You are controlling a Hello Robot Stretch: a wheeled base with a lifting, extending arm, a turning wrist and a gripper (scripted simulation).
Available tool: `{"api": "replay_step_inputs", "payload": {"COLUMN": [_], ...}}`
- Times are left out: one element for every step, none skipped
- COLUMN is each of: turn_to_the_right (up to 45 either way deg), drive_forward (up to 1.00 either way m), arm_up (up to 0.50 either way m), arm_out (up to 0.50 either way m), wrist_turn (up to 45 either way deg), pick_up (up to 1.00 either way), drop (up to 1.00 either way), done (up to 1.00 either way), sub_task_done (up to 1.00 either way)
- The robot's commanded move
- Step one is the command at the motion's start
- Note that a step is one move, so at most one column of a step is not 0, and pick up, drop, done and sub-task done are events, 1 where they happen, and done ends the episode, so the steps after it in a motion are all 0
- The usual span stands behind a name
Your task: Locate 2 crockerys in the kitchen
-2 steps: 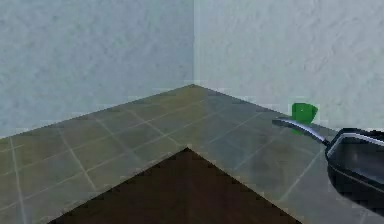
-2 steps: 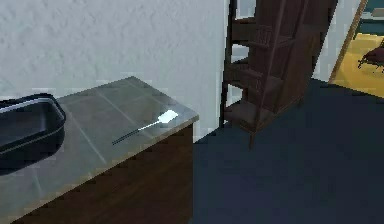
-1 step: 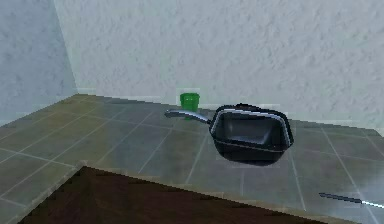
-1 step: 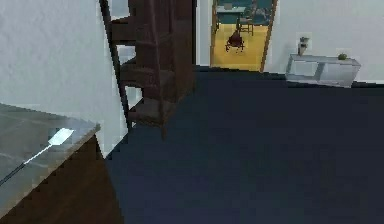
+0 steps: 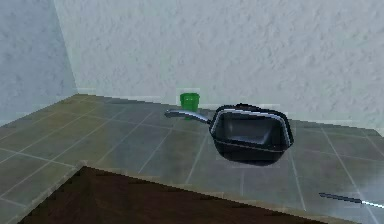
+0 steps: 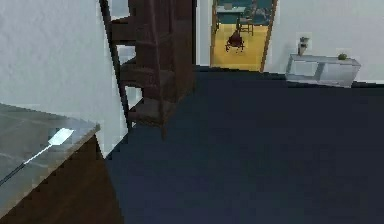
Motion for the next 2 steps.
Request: {"api": "replay_step_inputs", "payload": {"turn_to_the_right": [45.0,45.0], "drive_forward": [0.00,0.00], "arm_up": [0.00,0.00], "arm_out": [0.00,0.00], "wrist_turn": [0.0,0.0], "pick_up": [0.00,0.00], "drop": [0.00,0.00], "done": [0.00,0.00], "sub_task_done": [0.00,0.00]}}
